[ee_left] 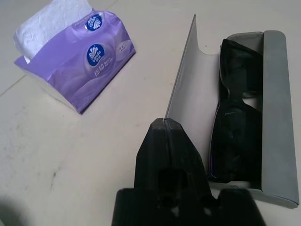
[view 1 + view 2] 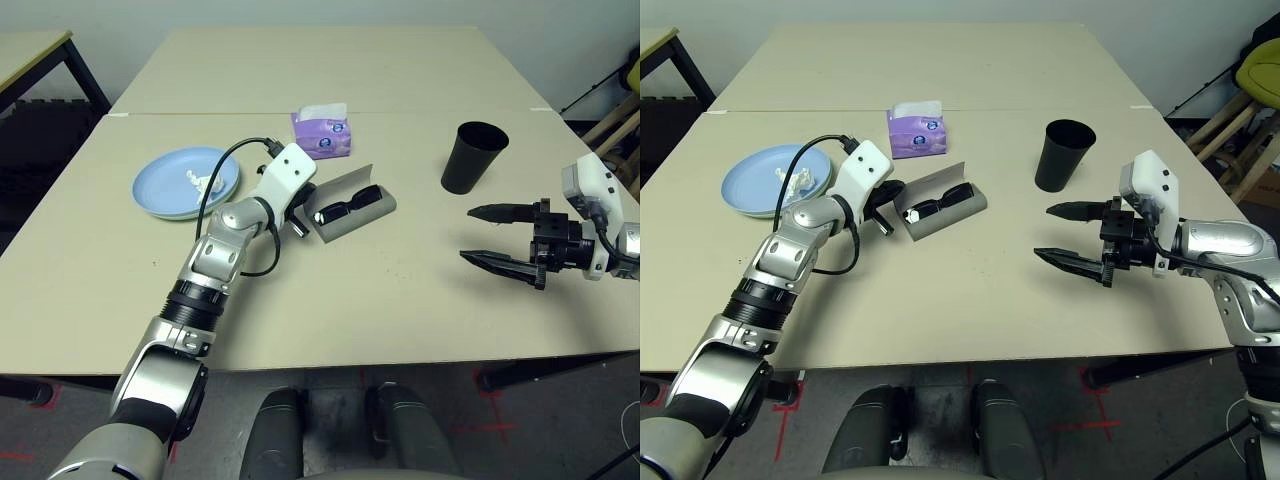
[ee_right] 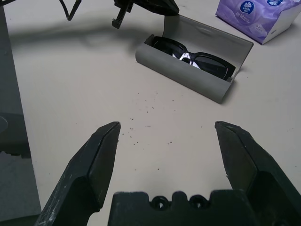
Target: Organize and tidy the items on the table.
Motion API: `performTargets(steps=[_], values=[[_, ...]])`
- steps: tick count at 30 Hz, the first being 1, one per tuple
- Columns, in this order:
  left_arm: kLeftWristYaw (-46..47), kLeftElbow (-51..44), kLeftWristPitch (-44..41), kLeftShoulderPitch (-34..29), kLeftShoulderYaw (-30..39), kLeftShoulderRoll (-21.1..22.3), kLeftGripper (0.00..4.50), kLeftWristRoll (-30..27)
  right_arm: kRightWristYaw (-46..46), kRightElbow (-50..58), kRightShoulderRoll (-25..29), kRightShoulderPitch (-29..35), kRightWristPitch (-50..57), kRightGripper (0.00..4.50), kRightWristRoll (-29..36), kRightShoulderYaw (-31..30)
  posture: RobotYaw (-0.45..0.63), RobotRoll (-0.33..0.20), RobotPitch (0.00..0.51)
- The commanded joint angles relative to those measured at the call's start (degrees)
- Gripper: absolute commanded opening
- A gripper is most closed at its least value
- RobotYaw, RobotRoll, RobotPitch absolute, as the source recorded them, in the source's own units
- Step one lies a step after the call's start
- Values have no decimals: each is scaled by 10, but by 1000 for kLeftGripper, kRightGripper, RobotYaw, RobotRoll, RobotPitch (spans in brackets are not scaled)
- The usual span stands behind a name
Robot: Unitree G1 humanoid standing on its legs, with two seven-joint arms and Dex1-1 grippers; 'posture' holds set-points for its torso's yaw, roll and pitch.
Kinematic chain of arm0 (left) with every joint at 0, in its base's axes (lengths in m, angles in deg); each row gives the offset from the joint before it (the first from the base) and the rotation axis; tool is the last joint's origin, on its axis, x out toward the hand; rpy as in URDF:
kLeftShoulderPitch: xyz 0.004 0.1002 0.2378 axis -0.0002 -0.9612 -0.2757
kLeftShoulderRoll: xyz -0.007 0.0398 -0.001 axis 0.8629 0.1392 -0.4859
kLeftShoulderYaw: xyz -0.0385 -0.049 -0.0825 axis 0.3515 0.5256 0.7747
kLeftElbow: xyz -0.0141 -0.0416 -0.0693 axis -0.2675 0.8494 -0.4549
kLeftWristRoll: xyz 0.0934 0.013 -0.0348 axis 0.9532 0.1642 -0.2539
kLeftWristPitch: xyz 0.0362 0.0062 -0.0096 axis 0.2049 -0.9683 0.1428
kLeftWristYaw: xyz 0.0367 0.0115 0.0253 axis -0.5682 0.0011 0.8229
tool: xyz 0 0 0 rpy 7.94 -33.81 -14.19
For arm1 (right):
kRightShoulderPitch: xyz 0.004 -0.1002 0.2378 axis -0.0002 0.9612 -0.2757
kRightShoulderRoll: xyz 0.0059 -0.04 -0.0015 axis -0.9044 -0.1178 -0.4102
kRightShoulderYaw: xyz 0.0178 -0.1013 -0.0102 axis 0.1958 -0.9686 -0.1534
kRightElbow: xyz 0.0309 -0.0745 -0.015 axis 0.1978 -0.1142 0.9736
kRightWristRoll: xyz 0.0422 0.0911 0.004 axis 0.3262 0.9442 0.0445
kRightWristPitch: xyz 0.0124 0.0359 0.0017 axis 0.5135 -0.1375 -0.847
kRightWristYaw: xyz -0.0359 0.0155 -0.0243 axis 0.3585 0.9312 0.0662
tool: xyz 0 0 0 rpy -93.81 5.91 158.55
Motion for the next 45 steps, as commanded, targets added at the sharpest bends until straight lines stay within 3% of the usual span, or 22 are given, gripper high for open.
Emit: performTargets(steps=[1, 11, 29, 45], values=[[-20, -23, -45, 11, 16, 1, 35, -25, 0, 1, 8, 5, -1, 4500, 1, 7, -77, 0, 105], [-16, -21, -48, 25, 25, 21, 35, -21, -5, -18, 5, -4, -12, 4500, -9, -4, -64, 0, 97], [27, 95, 23, 47, -25, 10, 35, 62, 0, 7, 23, 28, -5, 4500, 1, 14, -106, 0, 107], [-51, -37, -59, -6, -18, 20, 35, 20, -3, -13, 26, 9, -11, 4500, -9, -1, -74, 0, 107]])
